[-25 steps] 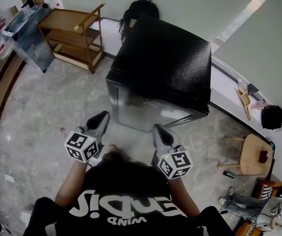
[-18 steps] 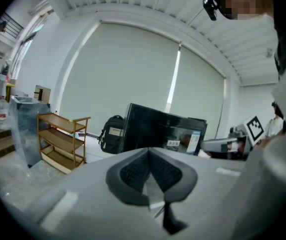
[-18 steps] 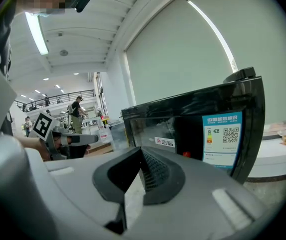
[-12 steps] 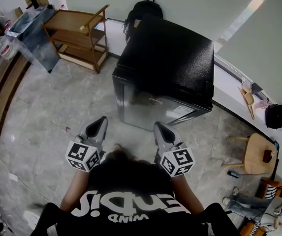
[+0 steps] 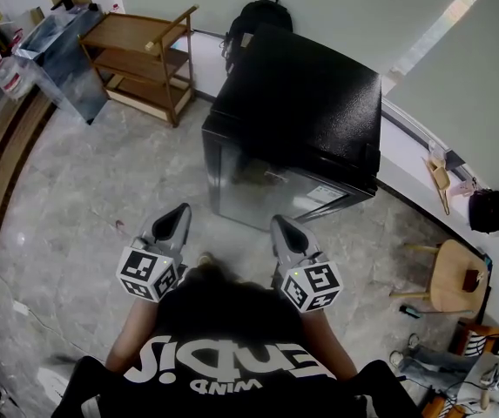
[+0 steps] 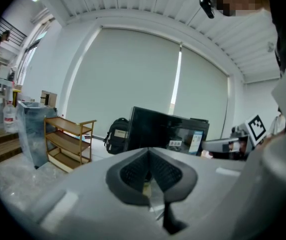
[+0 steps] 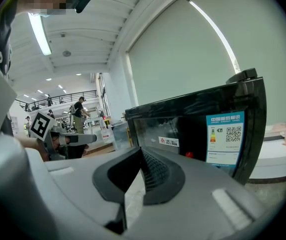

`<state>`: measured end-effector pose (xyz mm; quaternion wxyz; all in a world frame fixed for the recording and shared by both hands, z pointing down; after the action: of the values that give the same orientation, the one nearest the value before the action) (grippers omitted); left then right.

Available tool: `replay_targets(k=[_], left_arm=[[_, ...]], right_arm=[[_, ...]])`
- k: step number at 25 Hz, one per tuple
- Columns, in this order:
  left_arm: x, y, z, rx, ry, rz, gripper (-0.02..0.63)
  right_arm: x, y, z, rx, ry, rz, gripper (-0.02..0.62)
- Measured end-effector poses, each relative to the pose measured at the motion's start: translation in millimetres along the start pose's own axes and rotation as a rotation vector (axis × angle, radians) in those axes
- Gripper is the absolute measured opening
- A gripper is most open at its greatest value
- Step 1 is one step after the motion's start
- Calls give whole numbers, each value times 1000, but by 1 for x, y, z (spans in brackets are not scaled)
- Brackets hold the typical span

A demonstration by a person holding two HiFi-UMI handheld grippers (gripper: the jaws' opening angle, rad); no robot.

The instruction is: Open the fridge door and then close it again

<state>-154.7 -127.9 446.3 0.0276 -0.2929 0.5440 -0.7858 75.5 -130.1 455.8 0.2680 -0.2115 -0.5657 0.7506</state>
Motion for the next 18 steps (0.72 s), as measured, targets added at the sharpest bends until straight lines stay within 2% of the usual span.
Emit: replay_targets(k=[18], left_arm=[[-3, -7, 5, 3, 14, -17, 0]], right_arm=[[-14, -4, -9, -9, -8, 14, -3]])
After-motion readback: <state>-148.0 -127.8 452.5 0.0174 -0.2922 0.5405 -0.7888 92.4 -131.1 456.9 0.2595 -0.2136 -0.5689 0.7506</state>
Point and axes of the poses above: the fingertips, and each gripper's own axes: z forward along the fingers, x to its left, y out of its top, the point moved 5 cm from there along -z, backward along the fingers, and after that the axes turned 14 degrees about -z, right-handed, at the moved point
